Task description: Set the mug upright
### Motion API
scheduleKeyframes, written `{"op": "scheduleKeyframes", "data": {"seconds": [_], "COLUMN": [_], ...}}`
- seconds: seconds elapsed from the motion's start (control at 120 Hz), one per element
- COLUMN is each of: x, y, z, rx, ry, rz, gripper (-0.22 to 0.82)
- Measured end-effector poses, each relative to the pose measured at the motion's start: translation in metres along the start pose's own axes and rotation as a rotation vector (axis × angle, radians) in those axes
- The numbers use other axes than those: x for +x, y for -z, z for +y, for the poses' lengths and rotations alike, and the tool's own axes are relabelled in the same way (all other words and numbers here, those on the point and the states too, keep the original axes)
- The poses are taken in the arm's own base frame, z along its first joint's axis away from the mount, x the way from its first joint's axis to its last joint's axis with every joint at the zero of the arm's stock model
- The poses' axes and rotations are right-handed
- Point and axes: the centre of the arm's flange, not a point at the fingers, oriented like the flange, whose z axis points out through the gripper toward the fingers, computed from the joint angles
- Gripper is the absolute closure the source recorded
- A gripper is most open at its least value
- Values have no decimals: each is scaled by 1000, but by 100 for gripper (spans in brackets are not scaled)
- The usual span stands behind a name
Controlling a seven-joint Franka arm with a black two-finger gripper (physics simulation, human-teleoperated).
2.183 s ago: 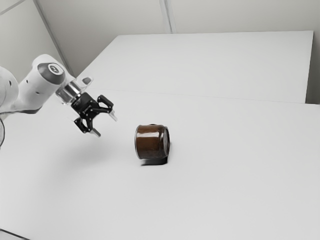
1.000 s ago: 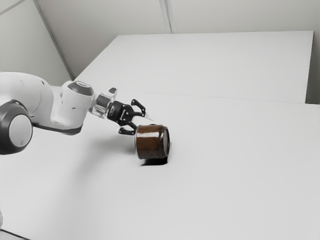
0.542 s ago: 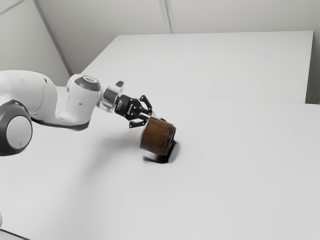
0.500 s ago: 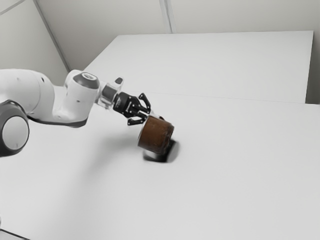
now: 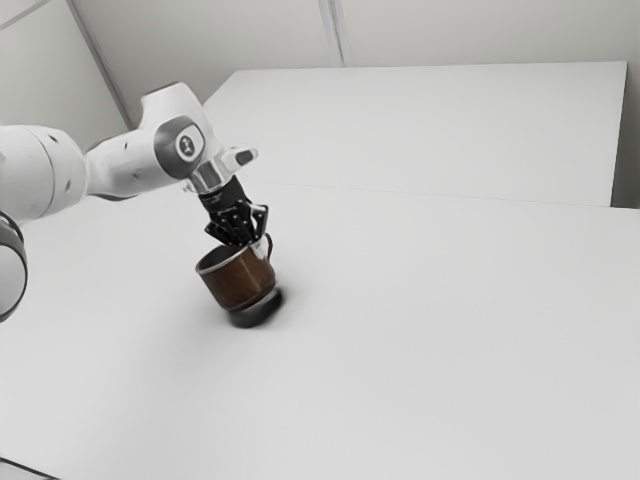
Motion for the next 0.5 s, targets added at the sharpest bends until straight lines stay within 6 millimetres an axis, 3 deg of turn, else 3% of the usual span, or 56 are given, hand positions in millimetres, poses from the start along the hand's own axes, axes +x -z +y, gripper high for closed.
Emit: {"op": "scheduleKeyframes", "data": {"seconds": [0.183, 0.5], "x": [0, 3], "y": [-2, -18], "z": [-4, 1], "rx": [130, 172], "ry": [-58, -80], "rz": [15, 8], "gripper": [78, 78]}}
